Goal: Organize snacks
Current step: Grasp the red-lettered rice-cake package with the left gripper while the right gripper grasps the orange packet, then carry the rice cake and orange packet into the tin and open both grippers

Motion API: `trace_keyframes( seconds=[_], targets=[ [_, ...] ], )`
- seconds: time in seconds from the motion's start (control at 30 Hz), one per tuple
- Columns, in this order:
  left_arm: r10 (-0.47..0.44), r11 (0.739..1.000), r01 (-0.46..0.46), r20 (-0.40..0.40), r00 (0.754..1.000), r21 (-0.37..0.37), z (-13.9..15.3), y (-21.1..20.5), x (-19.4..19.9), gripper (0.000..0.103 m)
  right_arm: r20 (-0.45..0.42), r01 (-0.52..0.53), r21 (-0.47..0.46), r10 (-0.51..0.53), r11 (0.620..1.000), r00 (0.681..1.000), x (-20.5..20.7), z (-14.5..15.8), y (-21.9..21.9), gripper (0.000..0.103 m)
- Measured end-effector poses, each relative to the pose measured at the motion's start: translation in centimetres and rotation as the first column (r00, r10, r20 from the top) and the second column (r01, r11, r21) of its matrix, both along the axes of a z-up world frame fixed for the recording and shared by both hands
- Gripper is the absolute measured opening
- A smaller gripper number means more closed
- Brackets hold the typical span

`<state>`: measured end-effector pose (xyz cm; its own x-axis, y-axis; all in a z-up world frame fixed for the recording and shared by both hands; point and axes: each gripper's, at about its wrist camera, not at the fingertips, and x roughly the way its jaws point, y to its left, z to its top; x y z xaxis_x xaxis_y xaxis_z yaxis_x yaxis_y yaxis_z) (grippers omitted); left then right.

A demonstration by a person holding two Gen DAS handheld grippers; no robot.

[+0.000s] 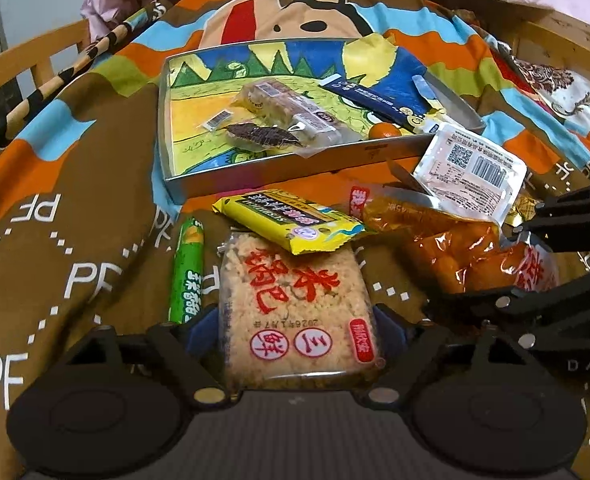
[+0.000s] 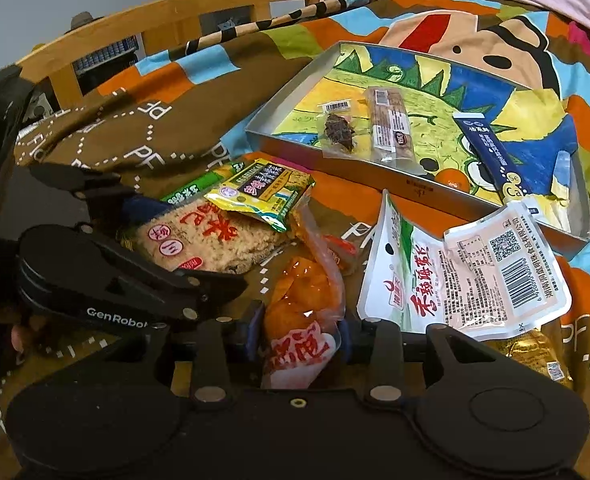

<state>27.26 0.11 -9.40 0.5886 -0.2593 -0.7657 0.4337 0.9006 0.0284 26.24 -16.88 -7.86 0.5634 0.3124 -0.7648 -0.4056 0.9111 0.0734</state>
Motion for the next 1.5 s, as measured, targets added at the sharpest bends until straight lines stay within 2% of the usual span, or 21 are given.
trace_keyframes(
  seconds=[0.03,0.13,0.33,0.5,0.63,0.8,0.97,1.1,1.2,1.37,1.5],
  targets=[
    [0.002,1.0,-0.002,0.003,1.0,0.005,0.1,0.0,-0.2,0.076,0.004,0.001,-0.004,-0.001,1.0,1.0,-0.1,0.1,0.1,0.037],
    [0.013,1.0,-0.013,-0.005,1.0,0.005,0.5,0.2,-0.7,0.076,0.034,-0.008,-0.027,0.009,1.0,0.999,-0.6,0.5,0.4,0.037],
    [0.028,1.0,-0.028,-0.008,1.0,0.009,1.6,0.4,-2.4,0.076,0.154,-0.082,-0.183,0.111,0.98,0.982,-3.3,1.3,2.0,0.034],
    [0.069,0.996,-0.07,-0.01,0.998,-0.053,3.0,1.2,-3.9,0.076,0.25,-0.129,-0.291,0.205,0.948,0.946,-5.5,1.7,2.9,0.033],
    [0.105,0.989,-0.102,0.029,0.994,-0.112,4.5,1.9,-5.4,0.076,0.307,-0.137,-0.324,0.241,0.936,0.921,-6.4,2.2,3.2,0.033],
    [0.157,0.975,-0.131,0.142,0.977,-0.179,6.6,2.7,-6.6,0.076,0.416,-0.101,-0.33,0.24,0.939,0.877,-7.4,3.5,3.2,0.033],
    [0.225,0.951,-0.162,0.228,0.947,-0.264,7.6,3.2,-6.1,0.076,0.5,-0.056,-0.315,0.216,0.947,0.839,-7.2,4.4,2.7,0.033],
    [0.296,0.907,-0.189,0.25,0.922,-0.377,7.6,3.9,-4.0,0.076,0.543,-0.022,-0.303,0.191,0.953,0.818,-5.8,4.7,2.8,0.033],
    [0.316,0.899,-0.184,0.3,0.9,-0.397,7.9,3.9,-1.9,0.076,0.58,0.009,-0.31,0.182,0.951,0.794,-4.4,4.8,2.8,0.034],
    [0.327,0.89,-0.163,0.347,0.879,-0.425,8.1,3.6,1.3,0.076,0.624,0.066,-0.292,0.138,0.954,0.769,-1.3,4.8,2.6,0.034],
    [0.333,0.886,-0.157,0.365,0.869,-0.436,7.5,3.1,3.9,0.076,0.621,0.115,-0.243,0.063,0.963,0.781,1.8,4.3,2.5,0.034]
  ],
)
